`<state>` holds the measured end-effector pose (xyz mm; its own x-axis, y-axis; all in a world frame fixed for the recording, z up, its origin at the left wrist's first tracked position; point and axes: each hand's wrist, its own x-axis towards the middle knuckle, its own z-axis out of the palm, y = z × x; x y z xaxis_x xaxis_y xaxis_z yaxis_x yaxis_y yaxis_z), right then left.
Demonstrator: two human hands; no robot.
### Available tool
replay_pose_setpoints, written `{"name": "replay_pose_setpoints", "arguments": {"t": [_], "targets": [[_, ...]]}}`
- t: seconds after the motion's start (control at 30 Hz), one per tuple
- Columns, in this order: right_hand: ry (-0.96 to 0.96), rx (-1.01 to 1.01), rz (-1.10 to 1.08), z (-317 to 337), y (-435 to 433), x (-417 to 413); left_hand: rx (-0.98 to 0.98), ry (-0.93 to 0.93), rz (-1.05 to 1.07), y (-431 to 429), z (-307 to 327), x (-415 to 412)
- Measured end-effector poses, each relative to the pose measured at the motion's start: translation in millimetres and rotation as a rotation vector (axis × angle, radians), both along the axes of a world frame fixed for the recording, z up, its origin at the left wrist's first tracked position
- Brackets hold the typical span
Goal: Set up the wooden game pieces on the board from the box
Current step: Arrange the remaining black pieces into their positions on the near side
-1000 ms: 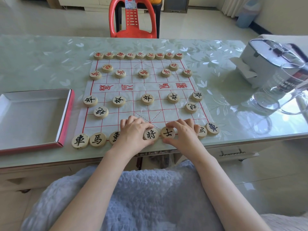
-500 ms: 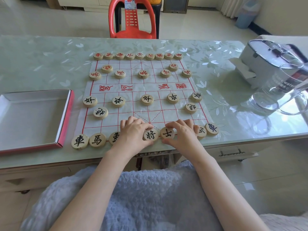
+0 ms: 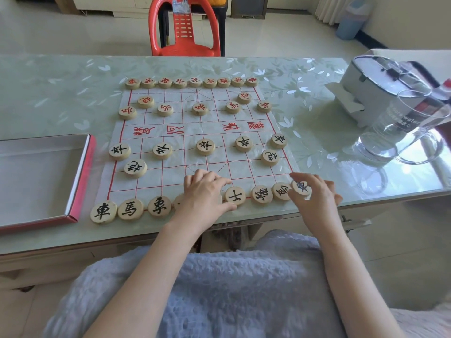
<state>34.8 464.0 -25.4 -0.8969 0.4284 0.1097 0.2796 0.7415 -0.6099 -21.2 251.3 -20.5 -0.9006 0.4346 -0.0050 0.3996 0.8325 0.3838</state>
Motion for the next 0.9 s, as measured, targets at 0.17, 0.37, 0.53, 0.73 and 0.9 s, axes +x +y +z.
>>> {"name": "replay_pose_setpoints", "arguments": {"t": [0.17,0.37,0.53,0.73,0.9], "targets": [[-0.060,0.052,0.049,-3.2,18.5,6.4,0.064,-0.002,-0.102,31.3,5.2,-2.4],[-0.090,0.070,0.252,-2.8,19.4,1.9,0.071,-0.110,-0.214,58.3,5.0,-9.1],[-0.101,0.102,0.325,-7.9,18.3,-4.1,0.069,-0.140,-0.202,64.1,2.3,-11.5],[-0.133,0.161,0.240,-15.0,16.7,-14.3,-0.036,-0.022,-0.147,67.0,-7.2,-15.8],[-0.098,0.153,0.274,-14.0,12.9,-14.4,-0.039,0.035,-0.085,69.6,-11.1,-11.3]]}}
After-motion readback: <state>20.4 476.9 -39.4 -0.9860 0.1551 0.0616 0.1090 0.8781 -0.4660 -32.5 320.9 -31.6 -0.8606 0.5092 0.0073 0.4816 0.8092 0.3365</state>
